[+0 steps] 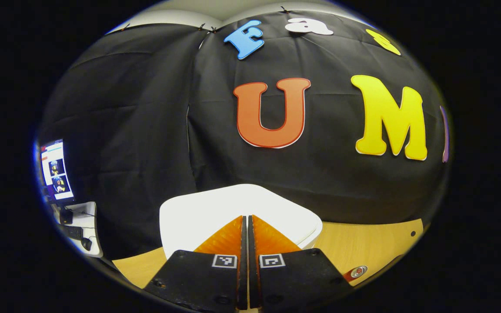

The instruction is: Press the lid of the desktop garbage bin to open it, pick up the crumpled paper on the desktop and throw it into the bin, then pick up the pop can on the desktop and drop it into the bin, and finally close the garbage bin lid.

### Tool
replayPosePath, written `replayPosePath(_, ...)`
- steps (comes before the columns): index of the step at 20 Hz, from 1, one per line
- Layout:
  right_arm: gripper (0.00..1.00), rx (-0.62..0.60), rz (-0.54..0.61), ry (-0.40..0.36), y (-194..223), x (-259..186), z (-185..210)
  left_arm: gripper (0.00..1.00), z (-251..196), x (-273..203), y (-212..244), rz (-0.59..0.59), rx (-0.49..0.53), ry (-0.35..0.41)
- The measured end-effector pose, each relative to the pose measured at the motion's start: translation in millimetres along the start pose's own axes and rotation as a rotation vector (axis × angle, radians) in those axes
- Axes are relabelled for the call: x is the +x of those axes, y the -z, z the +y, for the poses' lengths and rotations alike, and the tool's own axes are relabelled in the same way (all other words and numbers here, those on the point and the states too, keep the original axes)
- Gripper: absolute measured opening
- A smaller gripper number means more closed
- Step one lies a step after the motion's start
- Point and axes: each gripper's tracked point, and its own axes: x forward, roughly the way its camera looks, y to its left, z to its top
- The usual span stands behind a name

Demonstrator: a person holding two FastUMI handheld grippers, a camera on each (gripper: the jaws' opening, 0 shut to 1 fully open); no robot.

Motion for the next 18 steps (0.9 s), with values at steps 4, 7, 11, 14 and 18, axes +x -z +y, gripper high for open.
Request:
replayPosePath(4, 0.94, 0.016, -0.017, 0.017, -4.8, -5.7, -8.3, 0.07, -20.8, -24.7, -47.6, -0.109, -0.035, 0.085)
replayPosePath(7, 0.94, 0.026, -0.027, 0.035, -7.7, -9.3, -15.5, 0.19, -45.8, -43.8, -75.3, -0.178, -0.036, 0.188)
replayPosePath(11, 0.94, 0.02, -0.055, 0.055, -14.4, -16.4, -25.9, 0.34, -71.0, -67.2, -86.9, -0.226, -0.013, 0.292)
replayPosePath(14, 0.94, 0.034, -0.053, 0.069, -11.2, -21.2, -34.6, 0.46, -89.1, -79.9, -82.1, -0.223, -0.02, 0.376)
replayPosePath(18, 0.94, 0.05, -0.046, 0.072, -5.3, -26.8, -42.6, 0.75, -104.0, -96.7, -76.5, -0.232, 0.004, 0.447)
